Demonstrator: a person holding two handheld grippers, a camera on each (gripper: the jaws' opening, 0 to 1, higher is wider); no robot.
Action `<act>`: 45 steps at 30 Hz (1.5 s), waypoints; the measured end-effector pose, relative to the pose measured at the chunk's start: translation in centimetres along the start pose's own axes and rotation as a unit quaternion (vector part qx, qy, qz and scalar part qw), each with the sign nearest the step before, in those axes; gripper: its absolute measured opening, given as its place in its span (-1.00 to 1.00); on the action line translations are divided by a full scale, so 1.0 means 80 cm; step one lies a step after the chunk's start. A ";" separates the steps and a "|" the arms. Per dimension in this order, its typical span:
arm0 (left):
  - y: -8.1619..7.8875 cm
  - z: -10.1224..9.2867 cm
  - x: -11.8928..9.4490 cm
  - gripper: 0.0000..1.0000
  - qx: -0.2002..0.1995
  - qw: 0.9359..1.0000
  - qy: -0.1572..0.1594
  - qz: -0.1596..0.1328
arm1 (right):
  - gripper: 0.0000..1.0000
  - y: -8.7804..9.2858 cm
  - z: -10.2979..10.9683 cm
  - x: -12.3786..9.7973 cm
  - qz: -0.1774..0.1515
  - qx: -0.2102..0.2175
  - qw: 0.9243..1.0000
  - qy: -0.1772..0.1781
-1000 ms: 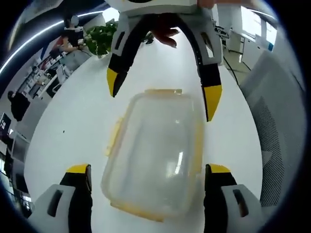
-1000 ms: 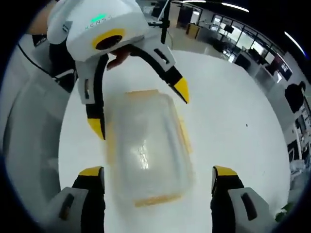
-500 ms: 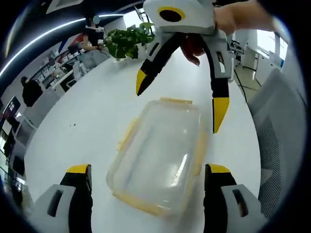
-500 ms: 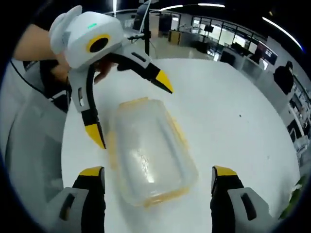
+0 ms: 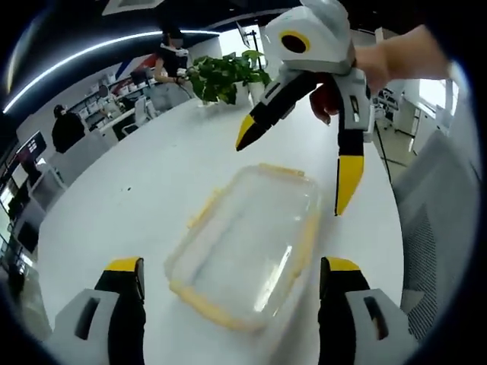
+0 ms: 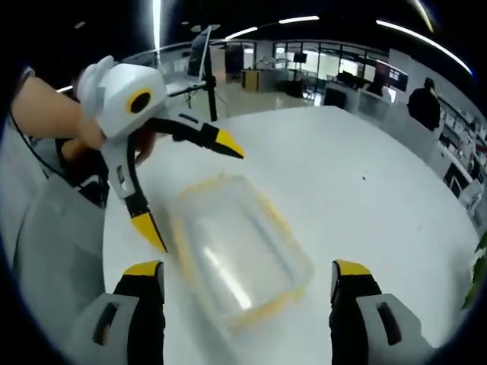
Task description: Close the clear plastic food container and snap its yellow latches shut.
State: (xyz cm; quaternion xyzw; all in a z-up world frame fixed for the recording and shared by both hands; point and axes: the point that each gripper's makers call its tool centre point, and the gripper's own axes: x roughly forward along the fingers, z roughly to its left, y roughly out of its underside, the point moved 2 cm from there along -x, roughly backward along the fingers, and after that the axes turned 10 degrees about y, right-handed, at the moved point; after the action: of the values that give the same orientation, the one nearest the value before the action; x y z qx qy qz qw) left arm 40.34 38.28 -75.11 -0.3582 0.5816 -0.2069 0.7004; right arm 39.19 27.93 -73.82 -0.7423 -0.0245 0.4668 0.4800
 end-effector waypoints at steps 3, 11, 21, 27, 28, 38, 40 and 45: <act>0.001 -0.003 -0.002 0.93 -0.004 1.000 -0.003 -0.005 | 0.82 -0.001 0.002 -0.003 -0.010 0.012 1.000 0.003; 0.006 -0.009 -0.014 0.92 -0.023 0.999 -0.021 -0.027 | 0.82 0.008 0.009 -0.013 -0.023 0.026 0.999 0.014; 0.015 -0.019 -0.028 0.92 -0.053 0.997 -0.034 -0.053 | 0.81 0.015 -0.002 -0.029 -0.054 0.066 0.995 0.043; 0.026 -0.025 -0.038 0.91 -0.072 0.994 -0.044 -0.063 | 0.79 0.019 -0.003 -0.037 -0.063 0.072 0.994 0.056; 0.027 -0.026 -0.039 0.92 -0.074 0.994 -0.046 -0.064 | 0.79 0.018 -0.003 -0.038 -0.067 0.075 0.993 0.058; 0.037 -0.040 -0.055 0.91 -0.095 0.991 -0.052 -0.082 | 0.78 0.023 0.004 -0.053 -0.083 0.083 0.990 0.073; 0.040 -0.045 -0.058 0.91 -0.094 0.991 -0.053 -0.082 | 0.78 0.026 0.007 -0.055 -0.083 0.083 0.990 0.075; 0.050 -0.050 -0.064 0.91 -0.104 0.989 -0.057 -0.085 | 0.78 0.028 0.014 -0.061 -0.088 0.079 0.990 0.082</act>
State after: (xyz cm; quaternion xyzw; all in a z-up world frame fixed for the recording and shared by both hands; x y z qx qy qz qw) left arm 34.76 43.50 -74.92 -0.4882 0.5265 -0.1830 0.6716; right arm 34.68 25.14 -72.33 -0.7330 -0.0131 0.3611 0.5764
